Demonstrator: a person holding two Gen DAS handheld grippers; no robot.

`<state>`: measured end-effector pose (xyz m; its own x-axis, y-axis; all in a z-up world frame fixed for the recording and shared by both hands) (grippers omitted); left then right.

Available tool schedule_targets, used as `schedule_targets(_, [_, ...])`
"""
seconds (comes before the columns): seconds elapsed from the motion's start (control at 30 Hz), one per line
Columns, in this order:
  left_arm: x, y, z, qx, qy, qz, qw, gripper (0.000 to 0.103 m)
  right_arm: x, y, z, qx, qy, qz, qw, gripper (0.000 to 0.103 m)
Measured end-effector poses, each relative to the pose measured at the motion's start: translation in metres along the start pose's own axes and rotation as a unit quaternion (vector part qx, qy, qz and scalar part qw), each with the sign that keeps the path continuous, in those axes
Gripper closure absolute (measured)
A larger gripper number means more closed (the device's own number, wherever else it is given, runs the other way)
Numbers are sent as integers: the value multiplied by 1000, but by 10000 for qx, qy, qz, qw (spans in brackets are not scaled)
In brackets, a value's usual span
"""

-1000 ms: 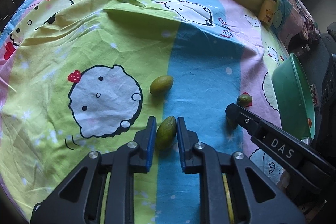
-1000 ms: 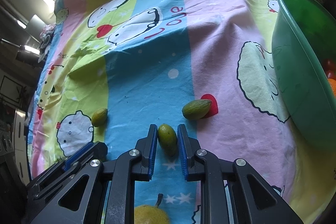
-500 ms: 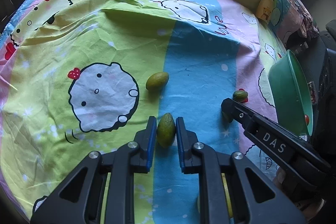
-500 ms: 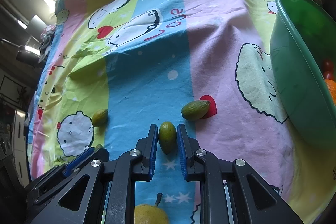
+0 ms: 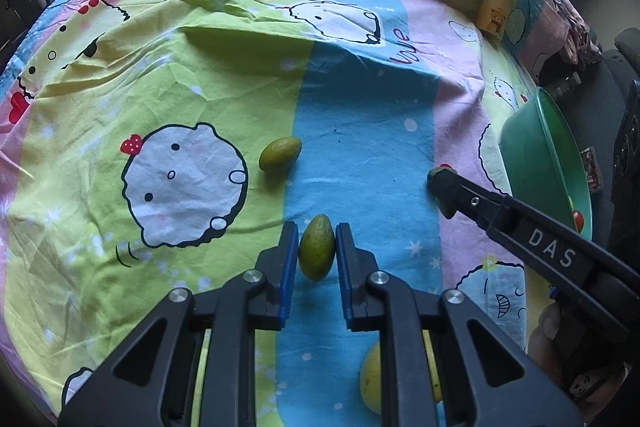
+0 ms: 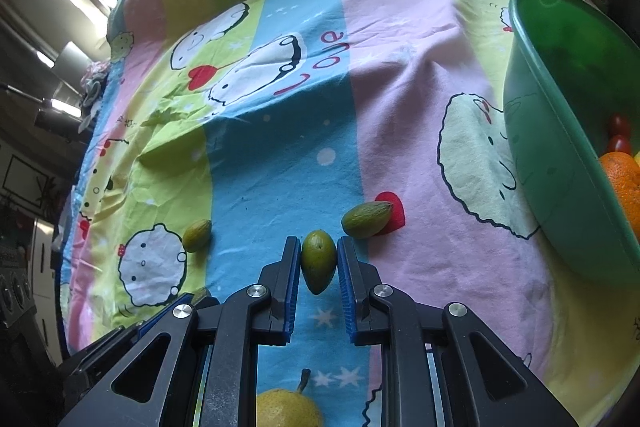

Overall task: Organize fruits
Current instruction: 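Carry both held green fruits over the green bowl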

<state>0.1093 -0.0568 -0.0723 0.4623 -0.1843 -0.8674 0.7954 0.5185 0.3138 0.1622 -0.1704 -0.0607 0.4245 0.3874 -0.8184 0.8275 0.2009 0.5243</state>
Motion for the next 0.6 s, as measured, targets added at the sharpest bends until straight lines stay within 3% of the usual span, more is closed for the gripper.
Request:
schedule_targets(0.27, [-23, -2, 57, 574, -327, 291, 9974, 86, -57, 10, 32, 424, 118, 814, 9957, 83])
schedule_targets(0.6, [-41, -6, 154, 1341, -912, 564, 9852, 86, -115, 1, 101, 1231, -114, 1624, 9789, 82])
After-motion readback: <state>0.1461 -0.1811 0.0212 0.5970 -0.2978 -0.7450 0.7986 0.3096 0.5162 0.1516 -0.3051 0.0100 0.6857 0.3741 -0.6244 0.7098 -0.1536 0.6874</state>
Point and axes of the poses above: each gripper's, at about its wrist camera, not at the fingertips, and x roughly the way its jaws point, z to its right, y to its top, the point moved 6 cm from there along x, roughly the way its jaws point, and after that the axes turned 15 degrees about -x, right-handed, at the moved point
